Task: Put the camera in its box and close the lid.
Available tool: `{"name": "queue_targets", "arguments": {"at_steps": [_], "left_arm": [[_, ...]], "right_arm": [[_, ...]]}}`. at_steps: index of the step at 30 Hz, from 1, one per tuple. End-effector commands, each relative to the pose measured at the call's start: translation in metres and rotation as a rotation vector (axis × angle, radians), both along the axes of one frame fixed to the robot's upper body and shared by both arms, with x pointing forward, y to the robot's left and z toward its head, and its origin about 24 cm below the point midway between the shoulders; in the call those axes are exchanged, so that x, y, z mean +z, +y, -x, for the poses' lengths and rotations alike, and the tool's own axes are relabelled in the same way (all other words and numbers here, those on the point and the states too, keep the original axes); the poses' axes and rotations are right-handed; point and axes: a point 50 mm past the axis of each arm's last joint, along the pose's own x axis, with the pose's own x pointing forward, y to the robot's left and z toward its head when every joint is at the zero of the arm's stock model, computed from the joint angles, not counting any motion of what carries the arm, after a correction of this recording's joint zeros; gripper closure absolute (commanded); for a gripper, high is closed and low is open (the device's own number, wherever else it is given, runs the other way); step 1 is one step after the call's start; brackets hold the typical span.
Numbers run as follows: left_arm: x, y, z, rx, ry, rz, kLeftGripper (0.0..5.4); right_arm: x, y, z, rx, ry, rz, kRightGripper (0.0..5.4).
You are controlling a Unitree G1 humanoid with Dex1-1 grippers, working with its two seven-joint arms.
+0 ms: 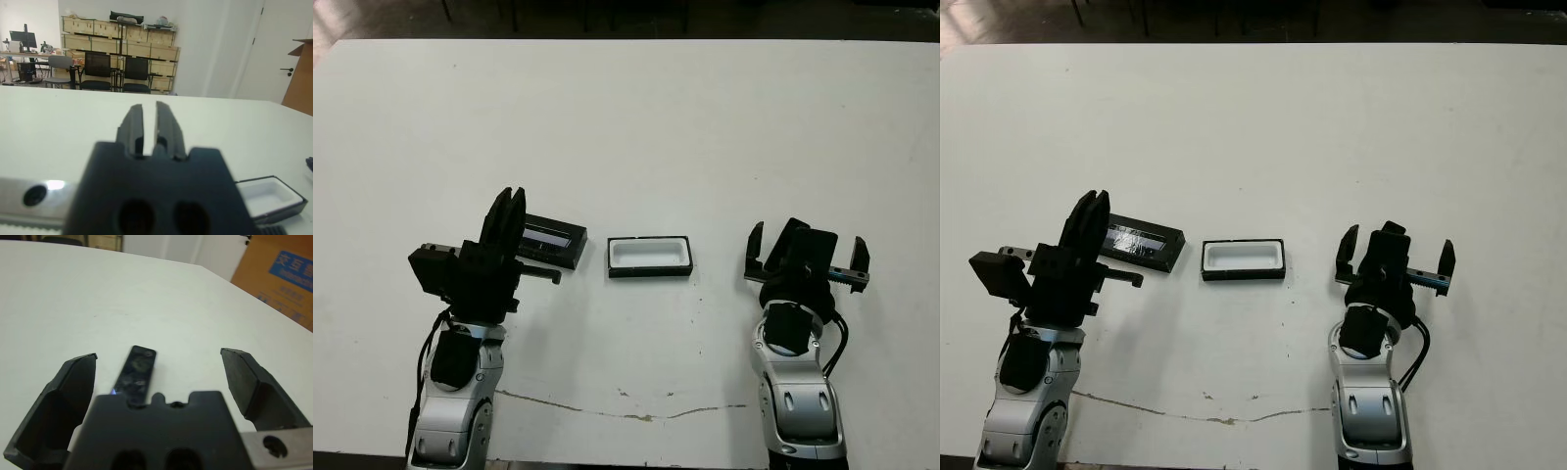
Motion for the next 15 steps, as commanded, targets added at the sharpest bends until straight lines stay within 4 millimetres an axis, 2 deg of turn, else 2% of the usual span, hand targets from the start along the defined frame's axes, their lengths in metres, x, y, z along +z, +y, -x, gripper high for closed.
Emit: {"name": "queue_targets", "arguments": {"at_steps": [1,8,15], "left_arm": [[-0.006,0.006,0.0,0.004,0.028,-0.028,5.4],[-0.005,0.011,-0.001,-0.001,0.033,-0.051,5.4],[-0.004,0.01,-0.001,-0.007,0.029,-0.056,5.4]], "right_arm": [[-0.004,0.014,-0.004,-0.059,-0.017,-0.176,0.01],[-0.012,0.018,-0.01,-0.139,-0.037,-0.353,0.01],[-0.019,0.024,-0.009,-0.137,0.009,-0.403,0.01]]}}
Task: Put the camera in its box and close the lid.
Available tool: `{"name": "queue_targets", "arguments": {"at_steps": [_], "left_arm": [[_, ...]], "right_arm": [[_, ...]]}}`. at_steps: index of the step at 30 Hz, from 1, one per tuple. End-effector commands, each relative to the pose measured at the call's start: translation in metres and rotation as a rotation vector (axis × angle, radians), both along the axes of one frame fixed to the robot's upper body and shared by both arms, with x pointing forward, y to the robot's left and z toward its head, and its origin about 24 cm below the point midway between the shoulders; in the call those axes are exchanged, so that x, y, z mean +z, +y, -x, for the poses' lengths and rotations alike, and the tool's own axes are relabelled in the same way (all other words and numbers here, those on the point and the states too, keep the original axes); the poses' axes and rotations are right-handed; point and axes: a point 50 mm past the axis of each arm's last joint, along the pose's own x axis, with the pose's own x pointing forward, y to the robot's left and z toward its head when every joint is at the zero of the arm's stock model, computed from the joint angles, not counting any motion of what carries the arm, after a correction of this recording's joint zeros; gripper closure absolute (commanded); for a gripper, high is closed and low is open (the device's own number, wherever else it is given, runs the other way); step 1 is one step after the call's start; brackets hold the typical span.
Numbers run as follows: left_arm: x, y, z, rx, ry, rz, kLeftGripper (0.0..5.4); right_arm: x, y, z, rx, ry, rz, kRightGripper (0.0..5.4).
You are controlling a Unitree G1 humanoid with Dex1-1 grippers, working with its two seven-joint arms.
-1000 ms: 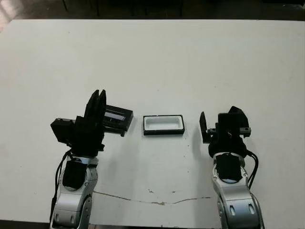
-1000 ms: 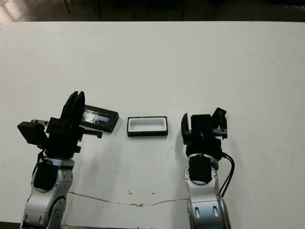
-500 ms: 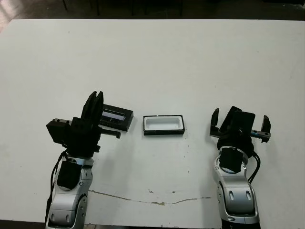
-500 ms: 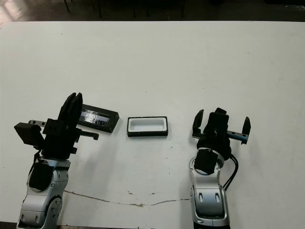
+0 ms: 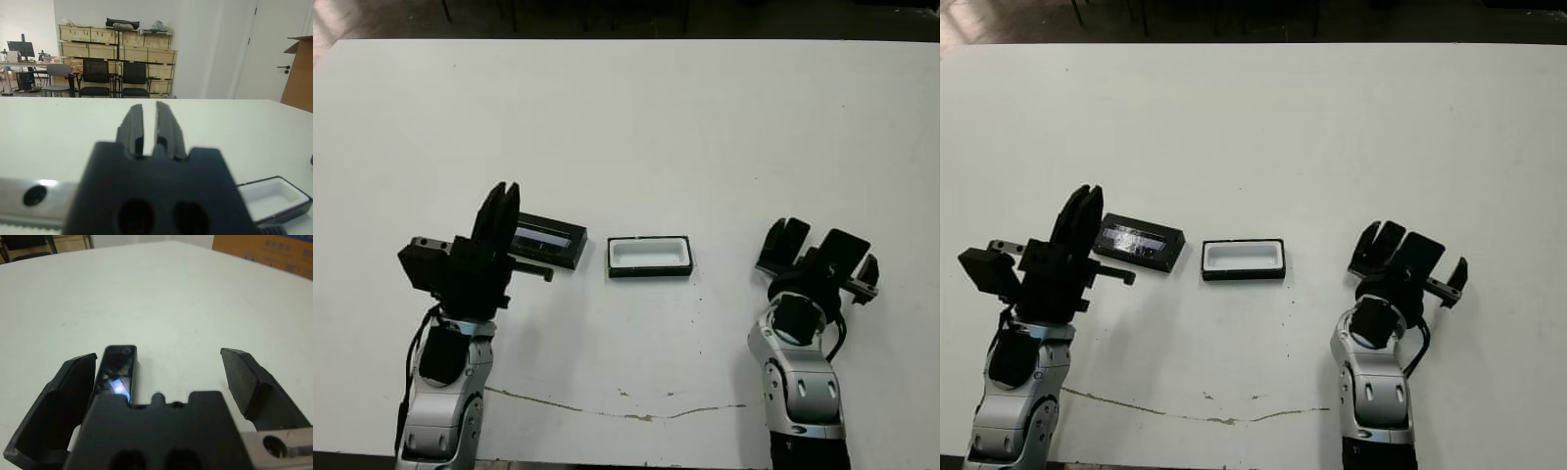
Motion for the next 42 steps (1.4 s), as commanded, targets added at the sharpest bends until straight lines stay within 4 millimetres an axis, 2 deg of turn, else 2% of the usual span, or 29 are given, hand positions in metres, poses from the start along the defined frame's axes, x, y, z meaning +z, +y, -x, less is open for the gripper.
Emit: {"name": "queue_targets", "arguments": {"at_steps": [1,17,39,42], "left_arm": [[-0.007,0.003,0.002,-0.004,0.047,-0.02,5.4],[-0.01,-0.001,0.008,-0.004,0.07,-0.015,5.4],[-0.008,0.006,0.005,-0.019,0.078,0.009,5.4],[-0.008,0.006,0.005,-0.023,0.069,-0.001,5.4]], "right_arm": [[-0.008,0.032,0.0,0.007,0.043,-0.196,0.01],[-0.011,0.053,0.01,0.167,0.138,-0.106,0.01],[-0.038,0.045,0.016,0.031,0.177,-0.253,0.01],[-0.042,0.044,0.017,0.015,0.164,-0.283,0.37]]}}
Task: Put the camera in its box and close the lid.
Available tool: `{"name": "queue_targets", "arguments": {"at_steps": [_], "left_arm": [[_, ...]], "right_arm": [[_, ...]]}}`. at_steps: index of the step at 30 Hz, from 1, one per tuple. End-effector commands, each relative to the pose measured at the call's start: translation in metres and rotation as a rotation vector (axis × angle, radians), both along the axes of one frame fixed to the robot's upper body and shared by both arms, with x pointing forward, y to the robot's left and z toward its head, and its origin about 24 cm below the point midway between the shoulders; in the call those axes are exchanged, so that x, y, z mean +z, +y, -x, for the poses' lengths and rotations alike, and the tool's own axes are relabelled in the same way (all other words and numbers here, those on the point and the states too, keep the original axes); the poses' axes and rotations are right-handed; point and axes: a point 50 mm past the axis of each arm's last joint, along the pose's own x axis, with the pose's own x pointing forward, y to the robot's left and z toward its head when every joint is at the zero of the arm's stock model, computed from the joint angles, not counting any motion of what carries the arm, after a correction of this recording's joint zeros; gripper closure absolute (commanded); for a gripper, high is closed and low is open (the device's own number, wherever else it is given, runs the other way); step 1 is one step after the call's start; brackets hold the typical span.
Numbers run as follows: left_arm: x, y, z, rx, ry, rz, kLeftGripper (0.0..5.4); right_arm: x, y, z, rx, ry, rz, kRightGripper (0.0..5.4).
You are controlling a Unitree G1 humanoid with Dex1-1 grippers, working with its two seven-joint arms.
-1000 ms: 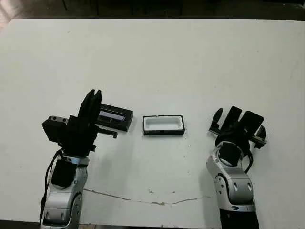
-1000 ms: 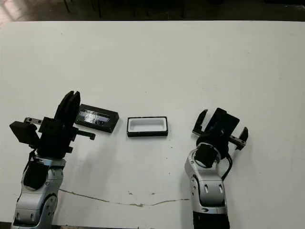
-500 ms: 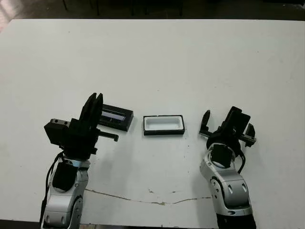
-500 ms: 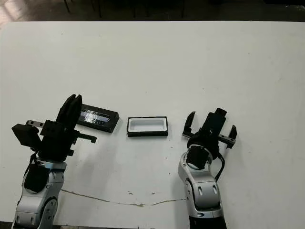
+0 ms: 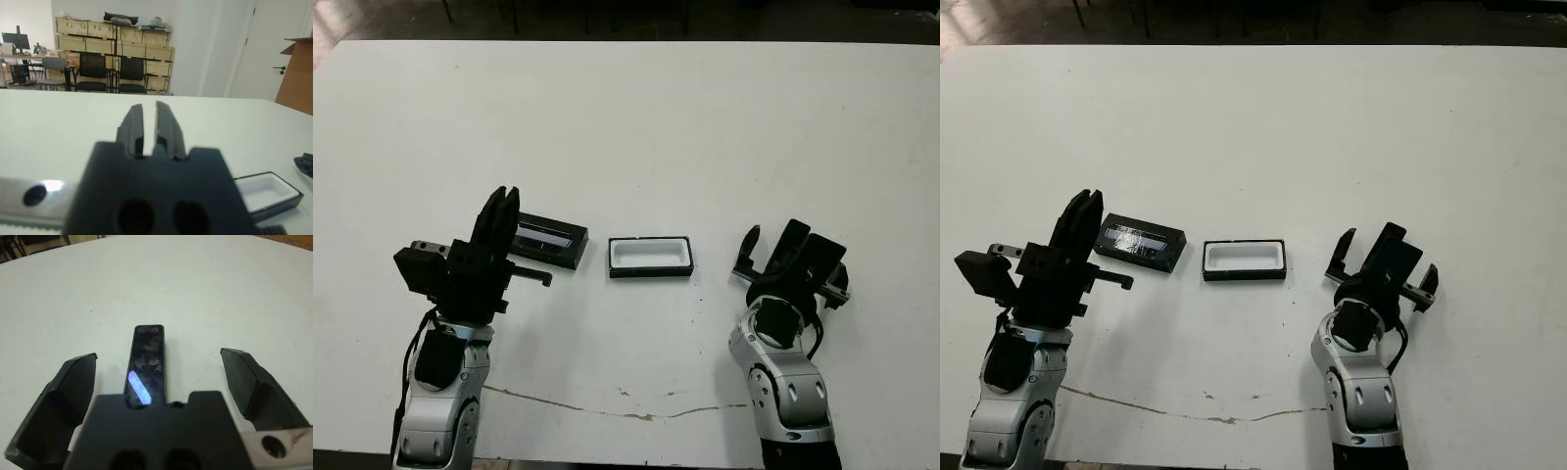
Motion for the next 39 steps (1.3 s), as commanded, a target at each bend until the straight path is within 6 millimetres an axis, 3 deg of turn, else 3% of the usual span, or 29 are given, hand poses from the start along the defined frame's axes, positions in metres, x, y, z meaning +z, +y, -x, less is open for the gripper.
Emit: {"name": "queue_targets", "arguments": {"at_steps": [1,20,33,39], "left_arm": [[-0.005,0.004,0.002,0.004,0.036,-0.025,5.4],[-0.006,-0.001,0.007,0.016,0.036,-0.011,5.4],[-0.006,-0.001,0.008,0.022,0.041,-0.026,5.4],[-0.007,-0.001,0.009,0.026,0.046,-0.016,5.4]], "right_arm": [[-0.035,0.024,0.014,-0.045,0.155,-0.206,0.6],[-0.043,0.014,0.014,-0.024,0.165,-0.174,4.79],[-0.045,0.008,0.019,-0.038,0.157,-0.125,4.86],[-0.031,0.003,0.027,0.031,0.072,-0.074,4.87]]}}
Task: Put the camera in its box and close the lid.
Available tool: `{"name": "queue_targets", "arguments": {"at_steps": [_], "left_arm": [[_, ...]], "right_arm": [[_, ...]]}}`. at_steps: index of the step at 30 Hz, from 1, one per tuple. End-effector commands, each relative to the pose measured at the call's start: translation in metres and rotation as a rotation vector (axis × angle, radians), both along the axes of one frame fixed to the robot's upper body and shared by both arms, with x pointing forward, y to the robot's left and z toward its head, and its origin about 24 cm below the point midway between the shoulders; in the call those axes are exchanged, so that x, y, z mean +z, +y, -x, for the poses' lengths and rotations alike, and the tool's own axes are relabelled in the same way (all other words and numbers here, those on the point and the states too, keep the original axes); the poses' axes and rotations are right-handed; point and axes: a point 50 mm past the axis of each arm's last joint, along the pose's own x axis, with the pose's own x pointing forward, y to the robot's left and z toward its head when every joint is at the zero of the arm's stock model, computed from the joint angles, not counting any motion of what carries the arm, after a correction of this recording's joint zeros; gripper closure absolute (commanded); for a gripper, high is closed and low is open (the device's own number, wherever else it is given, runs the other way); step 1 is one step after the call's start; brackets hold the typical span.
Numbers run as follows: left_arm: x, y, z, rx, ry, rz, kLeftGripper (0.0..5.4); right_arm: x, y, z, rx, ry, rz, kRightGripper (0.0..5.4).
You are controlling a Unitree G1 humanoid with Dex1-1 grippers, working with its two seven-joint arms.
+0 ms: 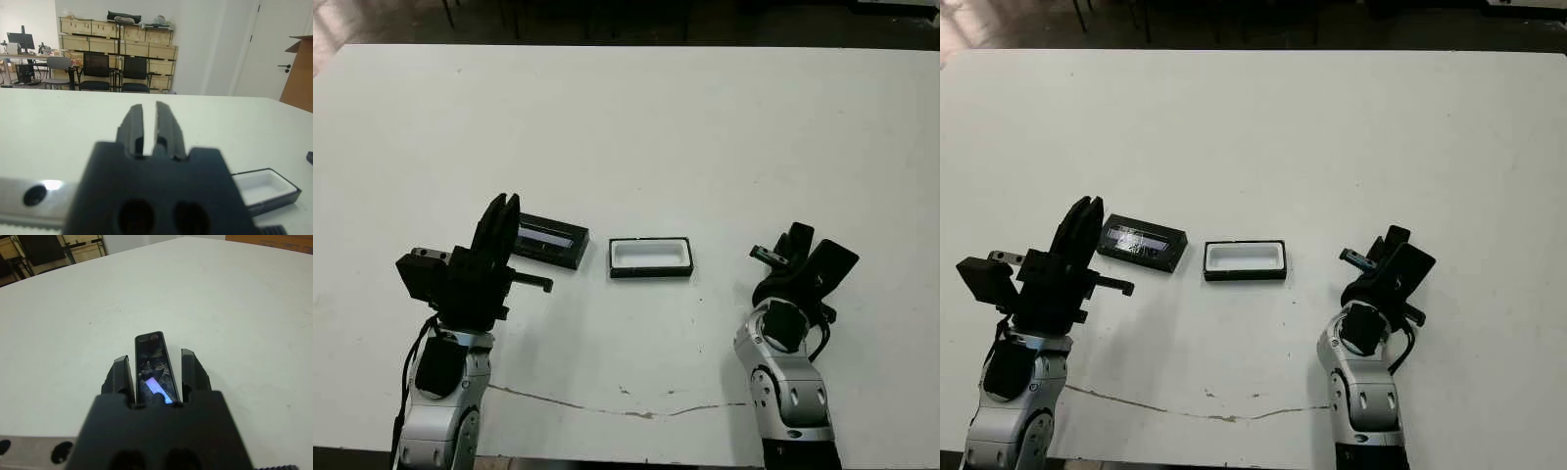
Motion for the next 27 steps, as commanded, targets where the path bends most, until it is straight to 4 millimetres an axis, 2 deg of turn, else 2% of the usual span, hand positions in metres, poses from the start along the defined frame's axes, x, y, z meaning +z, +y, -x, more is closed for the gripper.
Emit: {"name": "queue_targets", "arguments": {"at_steps": [1,9,17,27], "left_arm": [[-0.005,0.001,0.002,0.005,0.029,-0.007,5.4],[-0.005,0.001,0.001,-0.002,0.02,-0.029,5.4],[-0.006,0.0,0.002,0.001,0.031,-0.026,5.4],[-0.007,0.0,0.002,-0.004,0.03,-0.033,5.4]], "right_arm": [[-0.022,0.01,0.02,0.041,0.109,-0.062,4.88],[0.01,0.022,0.036,0.166,-0.025,0.005,4.91],[0.026,0.037,0.051,0.29,-0.131,0.009,4.92],[0.051,0.037,0.057,0.477,-0.225,0.018,4.92]]}}
